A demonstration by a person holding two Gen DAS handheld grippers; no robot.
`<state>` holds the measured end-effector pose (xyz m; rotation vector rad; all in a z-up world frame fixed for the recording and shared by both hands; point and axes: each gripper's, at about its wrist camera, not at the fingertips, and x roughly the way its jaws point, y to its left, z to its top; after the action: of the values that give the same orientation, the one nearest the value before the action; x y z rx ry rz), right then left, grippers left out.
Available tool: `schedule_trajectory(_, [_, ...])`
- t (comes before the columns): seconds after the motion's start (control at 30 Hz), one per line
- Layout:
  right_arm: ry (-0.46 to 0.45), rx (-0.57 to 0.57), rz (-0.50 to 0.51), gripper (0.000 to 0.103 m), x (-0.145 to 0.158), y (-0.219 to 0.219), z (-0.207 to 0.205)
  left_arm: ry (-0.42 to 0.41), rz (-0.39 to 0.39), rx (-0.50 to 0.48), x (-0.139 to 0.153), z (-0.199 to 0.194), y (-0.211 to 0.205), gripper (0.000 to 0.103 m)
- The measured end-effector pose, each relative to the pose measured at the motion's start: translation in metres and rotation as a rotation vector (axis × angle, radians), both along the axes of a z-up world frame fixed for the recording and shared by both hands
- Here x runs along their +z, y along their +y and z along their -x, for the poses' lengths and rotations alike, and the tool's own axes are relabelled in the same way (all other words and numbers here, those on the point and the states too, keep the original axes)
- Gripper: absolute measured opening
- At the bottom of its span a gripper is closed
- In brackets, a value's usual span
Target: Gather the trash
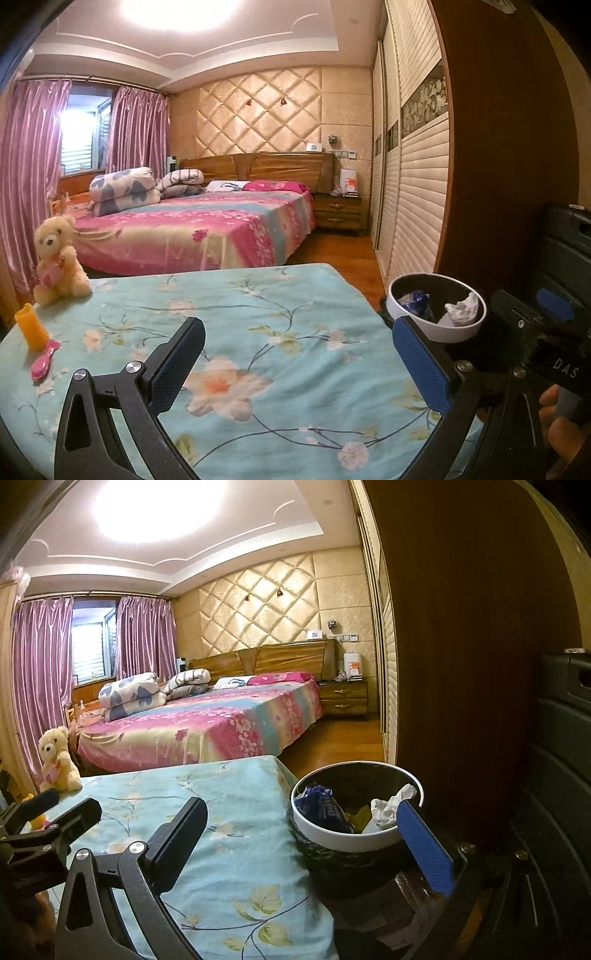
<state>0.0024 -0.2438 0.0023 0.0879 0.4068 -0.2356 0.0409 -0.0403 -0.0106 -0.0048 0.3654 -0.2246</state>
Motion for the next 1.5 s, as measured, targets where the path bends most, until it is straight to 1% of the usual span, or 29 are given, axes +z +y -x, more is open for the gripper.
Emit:
schedule_trajectory(0.4, [0.013, 0.007, -0.01, 0.103, -0.0048, 0.0034, 0.0012, -0.008, -0.022, 0.022, -0.0022, -0.0025, -0.0019, 0.102])
schedule_trajectory(0.63, [0.017, 0.008, -0.011, 0.103, -0.0049, 0.0049, 0.002, -0.009, -0.017, 0.018, -0.0017, -0.0035, 0.0001, 0.102])
schedule_trajectory(1.5, [0.021, 0.017, -0.016, 0.103, -0.0029, 0.008, 0.0018, -0.025, -0.039, 0.02, -0.0046, 0.0003, -0.0012, 0.102])
